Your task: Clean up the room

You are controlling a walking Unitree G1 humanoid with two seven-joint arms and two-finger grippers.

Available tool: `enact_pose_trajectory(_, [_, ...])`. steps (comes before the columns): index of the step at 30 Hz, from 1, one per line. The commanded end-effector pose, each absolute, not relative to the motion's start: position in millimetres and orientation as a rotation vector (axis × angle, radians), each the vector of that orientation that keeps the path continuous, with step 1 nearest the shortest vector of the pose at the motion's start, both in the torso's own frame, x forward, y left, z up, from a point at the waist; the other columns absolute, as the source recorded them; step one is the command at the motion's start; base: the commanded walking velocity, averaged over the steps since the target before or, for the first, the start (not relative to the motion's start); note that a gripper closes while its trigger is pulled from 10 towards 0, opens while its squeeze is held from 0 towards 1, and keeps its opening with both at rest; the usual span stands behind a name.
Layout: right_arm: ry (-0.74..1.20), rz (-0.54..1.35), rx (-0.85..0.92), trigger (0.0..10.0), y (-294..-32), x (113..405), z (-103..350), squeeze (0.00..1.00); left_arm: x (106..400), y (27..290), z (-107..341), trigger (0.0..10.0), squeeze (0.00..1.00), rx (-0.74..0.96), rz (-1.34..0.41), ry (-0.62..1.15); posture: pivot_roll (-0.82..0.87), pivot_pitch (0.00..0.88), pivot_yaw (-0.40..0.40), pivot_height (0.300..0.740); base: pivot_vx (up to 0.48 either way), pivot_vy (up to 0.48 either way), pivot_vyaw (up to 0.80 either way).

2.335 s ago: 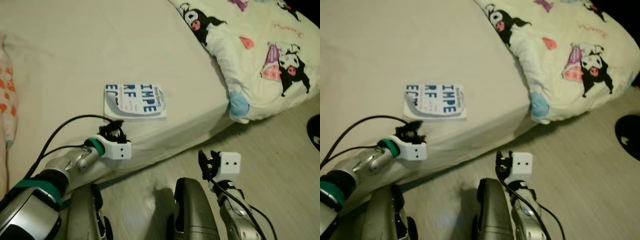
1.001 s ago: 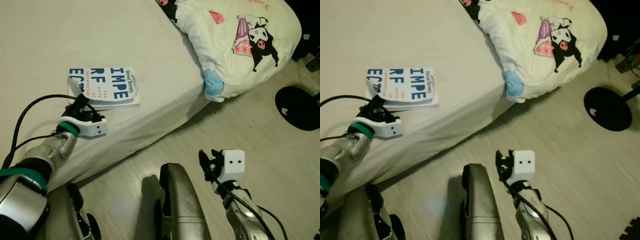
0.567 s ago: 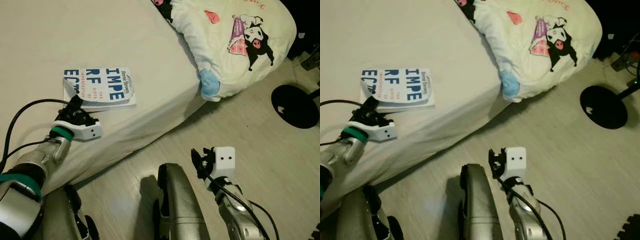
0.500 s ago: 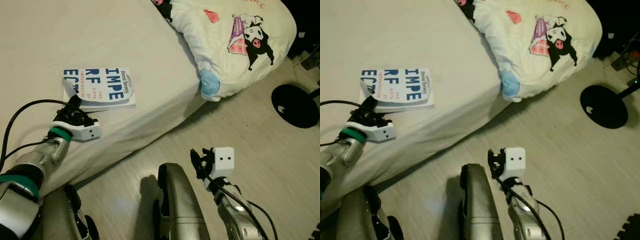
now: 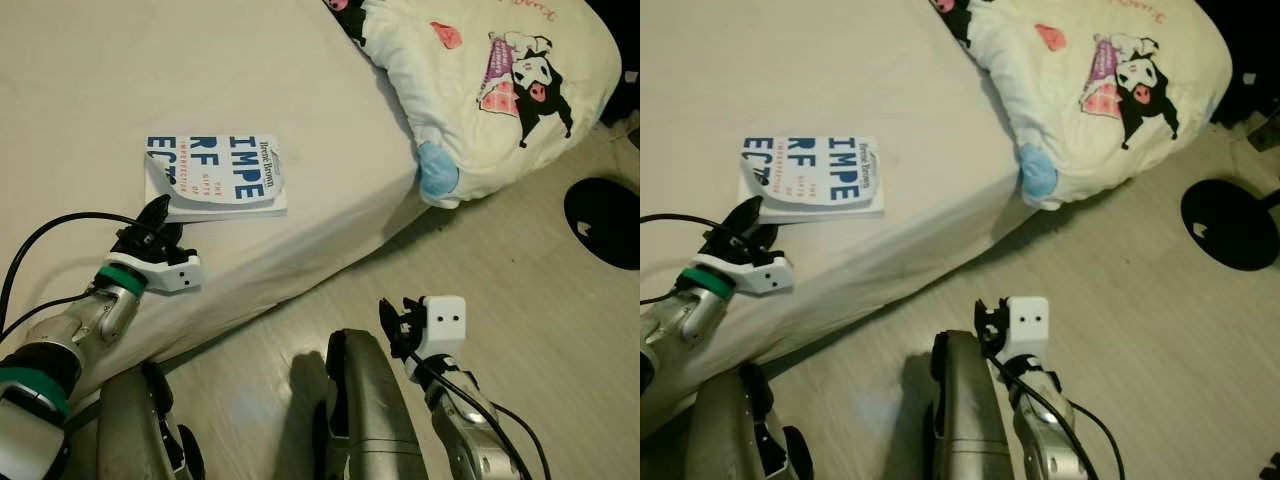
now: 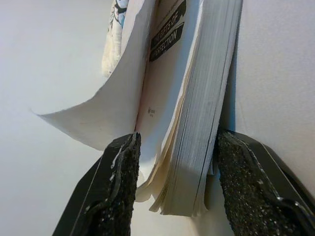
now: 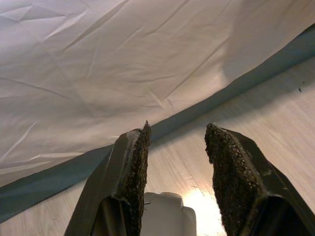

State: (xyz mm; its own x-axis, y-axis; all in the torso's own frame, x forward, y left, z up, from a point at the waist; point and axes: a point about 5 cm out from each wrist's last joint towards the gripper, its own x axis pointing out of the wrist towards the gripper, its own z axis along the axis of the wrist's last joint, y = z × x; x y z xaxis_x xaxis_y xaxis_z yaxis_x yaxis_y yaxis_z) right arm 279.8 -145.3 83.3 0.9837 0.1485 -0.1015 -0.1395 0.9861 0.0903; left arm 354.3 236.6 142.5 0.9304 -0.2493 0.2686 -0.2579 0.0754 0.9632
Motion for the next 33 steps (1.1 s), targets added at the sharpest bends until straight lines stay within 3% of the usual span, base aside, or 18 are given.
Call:
enact_pose_trajectory(1, [0.152,0.130,0.087,10.0,-148,273,72,0.00,343,244,116,10.0,1.00,1.558,-0.063,-0.307,-0.08,0.310,-0.081,0.535,0.000,0.000,0.00])
enact_pose_trajectory(21, [0.149,0.118,0.082,10.0,-151,271,70,0.00,360,234,135,10.0,1.00,1.685,-0.007,-0.375,-0.10,0.323,-0.082,0.535,0.000,0.000,0.00])
enact_pose_trajectory(22, [0.151,0.120,0.080,10.0,-151,270,70,0.00,366,233,147,10.0,0.00,1.715,0.028,-0.403,-0.10,0.323,-0.082,0.535,0.000,0.000,0.00])
enact_pose_trajectory(32, [0.147,0.118,0.078,10.0,-151,271,71,0.00,381,236,178,10.0,0.00,1.760,0.106,-0.422,-0.12,0.322,-0.082,0.535,0.000,0.000,0.00])
enact_pose_trajectory(33, [0.147,0.117,0.077,10.0,-152,271,71,0.00,382,237,181,9.5,0.00,1.762,0.109,-0.404,-0.12,0.320,-0.080,0.535,0.000,0.000,0.00])
